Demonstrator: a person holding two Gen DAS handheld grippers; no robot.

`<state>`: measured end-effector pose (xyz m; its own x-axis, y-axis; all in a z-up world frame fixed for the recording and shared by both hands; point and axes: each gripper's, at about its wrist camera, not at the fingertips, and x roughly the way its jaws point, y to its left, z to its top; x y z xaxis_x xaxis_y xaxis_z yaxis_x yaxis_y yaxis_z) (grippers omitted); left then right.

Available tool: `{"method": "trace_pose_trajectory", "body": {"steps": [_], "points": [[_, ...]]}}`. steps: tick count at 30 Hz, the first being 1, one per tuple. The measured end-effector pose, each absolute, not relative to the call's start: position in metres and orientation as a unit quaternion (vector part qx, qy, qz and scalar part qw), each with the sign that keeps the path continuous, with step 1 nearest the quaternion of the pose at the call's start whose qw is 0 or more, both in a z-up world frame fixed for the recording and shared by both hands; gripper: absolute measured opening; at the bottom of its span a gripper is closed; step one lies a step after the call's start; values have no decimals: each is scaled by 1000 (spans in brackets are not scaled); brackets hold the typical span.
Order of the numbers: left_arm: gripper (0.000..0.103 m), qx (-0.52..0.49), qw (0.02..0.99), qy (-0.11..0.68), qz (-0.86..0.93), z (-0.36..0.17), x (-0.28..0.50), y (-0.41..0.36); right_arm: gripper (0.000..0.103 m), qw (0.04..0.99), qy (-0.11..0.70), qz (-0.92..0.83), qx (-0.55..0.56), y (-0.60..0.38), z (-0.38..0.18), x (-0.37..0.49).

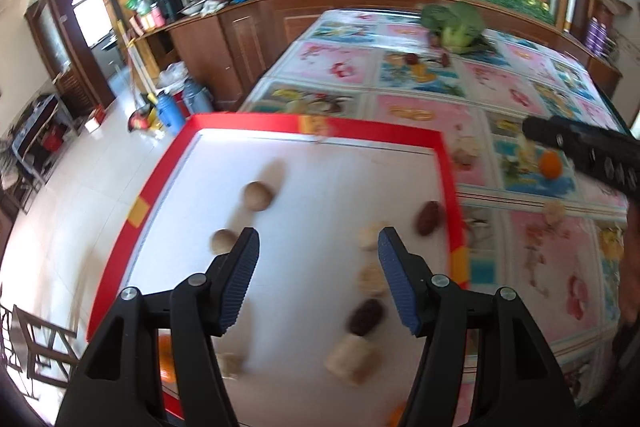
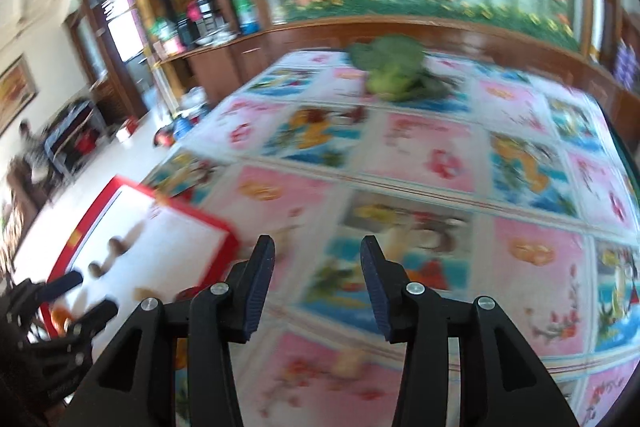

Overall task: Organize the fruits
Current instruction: 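Return both grippers from the tray to the table, then grasp the orange with the right gripper while the left gripper grasps a root chunk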

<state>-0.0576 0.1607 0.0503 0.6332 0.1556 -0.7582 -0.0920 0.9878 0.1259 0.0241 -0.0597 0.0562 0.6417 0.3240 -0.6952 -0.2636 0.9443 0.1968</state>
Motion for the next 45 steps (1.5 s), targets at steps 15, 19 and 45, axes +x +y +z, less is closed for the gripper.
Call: {"method": "trace_pose_trajectory", "body": {"steps": [15,19,45], "points": [[66,85,897,431,-37,49,-46,60,45,887,439,104,96,-134,44,43],[68,91,892,438,-61,45,-42,37,45,877,457,104,101,-137,35,48],[68,85,875,469,-88,30,-37,18,53,857,491,156,36,-93,11,47]]}}
